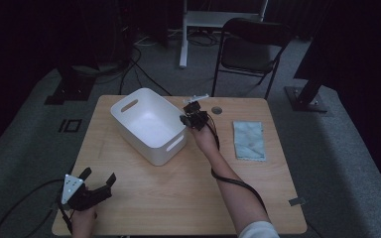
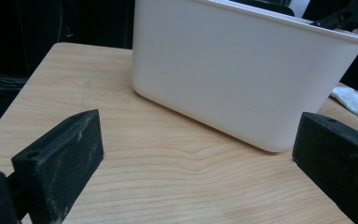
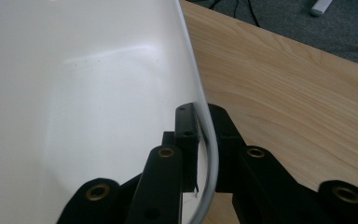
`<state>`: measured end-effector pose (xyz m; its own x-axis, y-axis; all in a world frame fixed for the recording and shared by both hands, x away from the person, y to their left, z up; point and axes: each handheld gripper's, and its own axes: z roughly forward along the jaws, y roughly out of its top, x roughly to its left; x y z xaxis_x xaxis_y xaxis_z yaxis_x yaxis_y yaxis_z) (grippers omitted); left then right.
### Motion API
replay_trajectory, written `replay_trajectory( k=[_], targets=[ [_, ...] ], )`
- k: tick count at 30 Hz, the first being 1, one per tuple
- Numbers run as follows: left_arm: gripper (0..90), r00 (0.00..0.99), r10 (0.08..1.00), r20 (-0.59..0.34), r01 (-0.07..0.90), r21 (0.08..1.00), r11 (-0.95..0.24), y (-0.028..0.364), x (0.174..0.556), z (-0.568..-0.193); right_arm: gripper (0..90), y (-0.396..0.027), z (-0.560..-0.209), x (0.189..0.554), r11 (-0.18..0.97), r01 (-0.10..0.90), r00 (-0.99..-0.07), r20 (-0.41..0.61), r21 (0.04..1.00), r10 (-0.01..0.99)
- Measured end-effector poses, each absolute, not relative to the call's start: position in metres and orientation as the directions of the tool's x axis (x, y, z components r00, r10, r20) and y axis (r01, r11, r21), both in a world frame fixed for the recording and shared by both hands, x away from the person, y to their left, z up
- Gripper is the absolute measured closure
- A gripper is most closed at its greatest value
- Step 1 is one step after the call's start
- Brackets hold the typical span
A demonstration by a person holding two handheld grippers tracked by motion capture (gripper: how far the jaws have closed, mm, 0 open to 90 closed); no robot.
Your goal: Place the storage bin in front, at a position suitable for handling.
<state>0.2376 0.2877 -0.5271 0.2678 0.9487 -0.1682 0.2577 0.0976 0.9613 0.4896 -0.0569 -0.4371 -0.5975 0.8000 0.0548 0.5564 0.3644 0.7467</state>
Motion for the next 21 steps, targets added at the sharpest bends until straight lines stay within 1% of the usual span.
replay_trajectory(
  k=[4,21],
  targets=[
    [2.3,0.261,0.953,-0.151,0.251,0.964,0.084,0.288,0.237,-0.527,84.4,-0.059,-0.437,0.488,0.374,0.551,-0.606,0.05,0.746,0.794],
    [2.3,0.256,0.954,-0.156,0.255,0.963,0.089,0.286,0.237,-0.527,85.0,-0.073,-0.436,0.475,0.396,0.543,-0.628,0.046,0.74,0.777]
  ],
)
